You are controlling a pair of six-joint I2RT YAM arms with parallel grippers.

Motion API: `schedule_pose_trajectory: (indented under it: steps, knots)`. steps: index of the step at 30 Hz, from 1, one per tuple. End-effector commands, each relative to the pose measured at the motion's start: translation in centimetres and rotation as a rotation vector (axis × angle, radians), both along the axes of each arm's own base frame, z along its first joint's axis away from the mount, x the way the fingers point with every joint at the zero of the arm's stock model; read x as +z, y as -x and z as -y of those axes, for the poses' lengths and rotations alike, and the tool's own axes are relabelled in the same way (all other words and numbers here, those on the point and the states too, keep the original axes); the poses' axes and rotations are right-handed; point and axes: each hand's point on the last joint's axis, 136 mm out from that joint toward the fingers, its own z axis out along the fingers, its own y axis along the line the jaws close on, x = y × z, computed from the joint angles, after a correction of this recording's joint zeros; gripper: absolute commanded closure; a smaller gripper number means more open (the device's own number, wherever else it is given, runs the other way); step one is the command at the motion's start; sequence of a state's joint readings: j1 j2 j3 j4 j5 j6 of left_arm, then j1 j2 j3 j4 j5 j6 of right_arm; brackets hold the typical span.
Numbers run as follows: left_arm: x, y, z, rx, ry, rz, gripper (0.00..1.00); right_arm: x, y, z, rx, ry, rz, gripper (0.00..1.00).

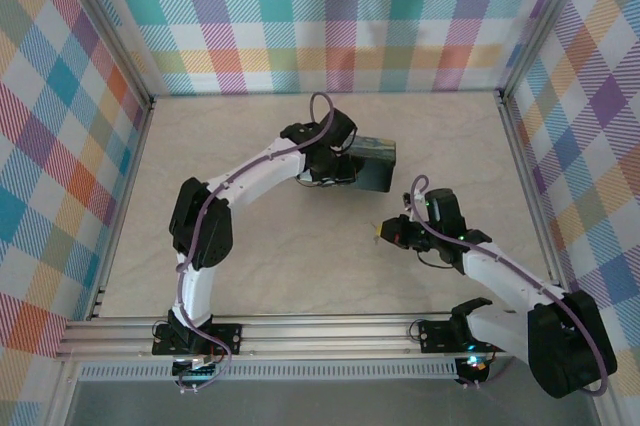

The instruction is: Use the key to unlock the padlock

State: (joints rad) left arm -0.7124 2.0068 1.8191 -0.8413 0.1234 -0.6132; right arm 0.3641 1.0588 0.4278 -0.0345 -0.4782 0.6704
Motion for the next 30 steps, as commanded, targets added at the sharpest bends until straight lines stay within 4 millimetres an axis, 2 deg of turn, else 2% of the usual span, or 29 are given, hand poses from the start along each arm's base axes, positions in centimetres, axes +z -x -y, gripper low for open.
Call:
schedule_pose_trajectory:
  steps: [1,7,17,30]
  knots:
    - [4.3,1.2,0.2,0.022,0.155,-0.070,0.92,3.1,-1.8,-0.9,-0.008,-0.062,0.102,1.00]
    - [4.8,1.6,-0.2,0.127,0.262,-0.160,0.96,5.5,-2.1,-1.8,0.011,-0.124,0.171,1.00]
    - [5.9,2.2,0.4,0.255,0.381,-0.244,0.98,9.1,-3.3,-3.9,0.025,-0.173,0.234,1.00]
    - [7.2,2.9,0.4,0.363,0.460,-0.276,0.99,9.3,-5.1,-4.6,0.001,-0.150,0.207,1.00]
